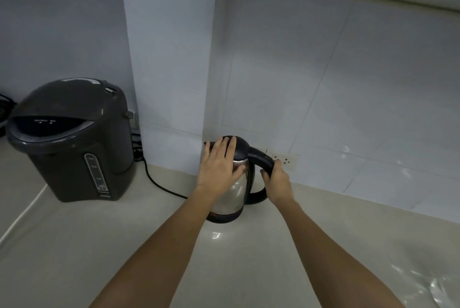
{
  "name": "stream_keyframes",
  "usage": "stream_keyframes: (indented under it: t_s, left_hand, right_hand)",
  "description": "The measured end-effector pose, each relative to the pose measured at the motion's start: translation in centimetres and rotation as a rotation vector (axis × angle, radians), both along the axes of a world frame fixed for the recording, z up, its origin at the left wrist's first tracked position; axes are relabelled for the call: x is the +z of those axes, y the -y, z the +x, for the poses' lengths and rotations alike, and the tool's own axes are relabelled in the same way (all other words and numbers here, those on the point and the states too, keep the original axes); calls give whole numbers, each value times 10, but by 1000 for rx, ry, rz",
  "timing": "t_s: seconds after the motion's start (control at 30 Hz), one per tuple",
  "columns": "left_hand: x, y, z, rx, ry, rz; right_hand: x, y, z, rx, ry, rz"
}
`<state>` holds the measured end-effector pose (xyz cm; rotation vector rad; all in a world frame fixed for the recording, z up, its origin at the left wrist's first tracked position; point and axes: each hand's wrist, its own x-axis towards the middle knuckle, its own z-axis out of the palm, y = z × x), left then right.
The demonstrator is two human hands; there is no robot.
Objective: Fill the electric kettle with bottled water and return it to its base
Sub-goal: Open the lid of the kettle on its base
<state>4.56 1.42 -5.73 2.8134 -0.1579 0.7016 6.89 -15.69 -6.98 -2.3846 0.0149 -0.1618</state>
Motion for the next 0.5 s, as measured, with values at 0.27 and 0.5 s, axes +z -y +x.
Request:
stream_keyframes:
  t_s: [0.27,0.5]
  left_hand:
    - [-3,-1,0,6,6,27]
    - [-4,0,-1,18,23,27]
  right_hand:
    - [2,0,-3,5,2,23]
    - [14,-5,-9,64,51,51]
